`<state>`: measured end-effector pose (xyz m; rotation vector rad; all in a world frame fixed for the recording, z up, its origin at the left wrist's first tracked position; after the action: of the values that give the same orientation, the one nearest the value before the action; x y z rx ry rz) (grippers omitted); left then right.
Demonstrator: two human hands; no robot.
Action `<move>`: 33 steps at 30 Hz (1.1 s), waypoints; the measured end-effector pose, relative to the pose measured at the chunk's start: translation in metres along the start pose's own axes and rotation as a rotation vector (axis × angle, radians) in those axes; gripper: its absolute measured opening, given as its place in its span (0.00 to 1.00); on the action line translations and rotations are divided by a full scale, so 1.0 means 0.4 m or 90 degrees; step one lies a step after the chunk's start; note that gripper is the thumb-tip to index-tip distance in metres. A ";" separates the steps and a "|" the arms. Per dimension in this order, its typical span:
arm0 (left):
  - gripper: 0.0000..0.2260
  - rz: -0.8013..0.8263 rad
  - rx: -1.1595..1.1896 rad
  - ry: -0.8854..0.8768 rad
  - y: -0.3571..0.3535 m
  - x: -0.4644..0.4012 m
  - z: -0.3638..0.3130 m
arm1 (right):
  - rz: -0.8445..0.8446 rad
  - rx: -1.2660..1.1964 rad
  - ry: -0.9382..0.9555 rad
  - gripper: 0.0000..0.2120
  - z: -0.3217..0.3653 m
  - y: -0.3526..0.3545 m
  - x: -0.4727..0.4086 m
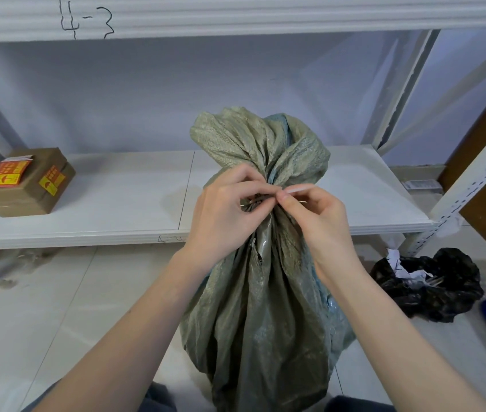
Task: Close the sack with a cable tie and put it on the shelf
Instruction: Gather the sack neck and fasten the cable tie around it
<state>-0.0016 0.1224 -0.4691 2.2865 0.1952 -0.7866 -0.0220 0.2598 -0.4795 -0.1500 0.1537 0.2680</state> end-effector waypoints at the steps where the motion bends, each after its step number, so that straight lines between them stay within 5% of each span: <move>1: 0.04 0.003 -0.008 -0.002 0.000 0.000 -0.003 | -0.003 0.010 0.013 0.03 0.003 0.000 0.000; 12: 0.03 0.014 -0.119 -0.024 0.003 -0.003 -0.018 | -0.058 0.183 0.108 0.12 0.018 0.003 0.000; 24: 0.03 0.021 -0.180 -0.046 0.002 -0.013 -0.048 | -0.103 0.075 0.037 0.09 0.014 0.023 -0.007; 29: 0.17 -0.031 -0.211 0.116 0.003 0.000 -0.034 | -0.067 0.041 0.051 0.09 0.025 0.023 -0.003; 33: 0.26 0.073 -0.203 0.285 -0.006 0.012 0.013 | -0.051 0.013 0.054 0.09 0.025 0.016 -0.001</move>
<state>-0.0011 0.1203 -0.4760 2.1133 0.3606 -0.1592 -0.0230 0.2674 -0.4705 -0.1470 0.2333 0.1797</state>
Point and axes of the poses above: each hand's wrist, its own x-axis away from the middle knuckle, its own y-axis out of the back of the hand, z = x × y, the point moved 3 cm from there along -x, towards the middle knuckle, and after that the axes turned 8 degrees about z, right-handed, at the moved point
